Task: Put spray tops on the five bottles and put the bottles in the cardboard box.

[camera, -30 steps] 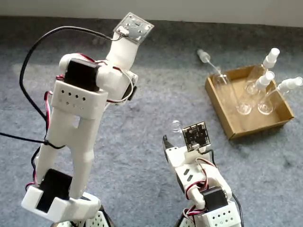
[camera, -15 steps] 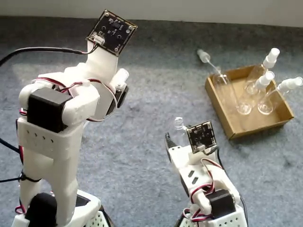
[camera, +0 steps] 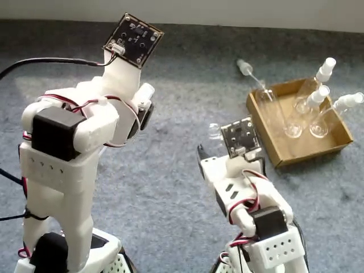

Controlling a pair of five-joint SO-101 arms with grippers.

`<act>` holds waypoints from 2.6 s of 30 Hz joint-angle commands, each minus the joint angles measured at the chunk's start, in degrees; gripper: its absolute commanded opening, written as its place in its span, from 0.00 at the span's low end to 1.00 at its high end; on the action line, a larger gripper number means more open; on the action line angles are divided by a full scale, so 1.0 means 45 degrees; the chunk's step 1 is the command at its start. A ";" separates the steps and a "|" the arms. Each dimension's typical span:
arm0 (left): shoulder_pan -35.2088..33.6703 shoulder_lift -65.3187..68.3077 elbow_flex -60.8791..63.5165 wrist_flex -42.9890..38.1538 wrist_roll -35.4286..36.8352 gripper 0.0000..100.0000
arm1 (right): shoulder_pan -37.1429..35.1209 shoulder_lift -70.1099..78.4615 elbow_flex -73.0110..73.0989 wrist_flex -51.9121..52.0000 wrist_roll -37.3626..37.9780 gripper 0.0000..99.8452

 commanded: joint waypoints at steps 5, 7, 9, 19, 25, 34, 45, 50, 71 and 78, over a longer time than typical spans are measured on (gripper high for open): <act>0.1534 -0.0342 -0.0987 -0.1465 0.1915 0.01 | -0.0107 0.1338 0.0420 -0.2999 -0.0957 0.08; 0.2022 -0.0342 -0.0987 -0.2149 0.1993 0.01 | -0.0107 0.1358 0.0928 -0.3643 -0.0977 0.08; 0.2335 -0.0342 -0.0908 -0.3067 0.1993 0.01 | -0.0107 0.1319 0.1534 -0.4347 -0.0977 0.08; 0.2491 -0.0244 -0.0869 -0.5118 0.2012 0.01 | -0.0127 0.1299 0.3546 -0.7121 -0.0977 0.08; 0.2784 -0.0322 0.0947 -0.6662 0.2833 0.01 | -0.0127 0.1299 0.3643 -0.7473 -0.0977 0.08; 0.1827 -0.0361 0.2510 -0.9241 0.6271 0.01 | -0.0127 0.1299 0.3663 -0.7453 -0.0977 0.08; 0.1729 -0.0361 0.2530 -0.9846 0.9573 0.01 | -0.0127 0.1299 0.4933 -0.7473 -0.0977 0.08; 0.1729 -0.0342 0.2549 -0.9885 0.9631 0.01 | -0.0127 0.1299 0.5011 -0.7473 -0.0977 0.08; 0.1729 -0.6046 1.0364 -1.4320 0.7111 0.00 | -0.0127 0.1299 0.5011 -0.7473 -0.0977 0.08; 0.1729 -0.6613 1.2376 -1.4593 0.6799 0.01 | -0.0127 0.1299 0.5031 -0.7473 -0.0918 0.08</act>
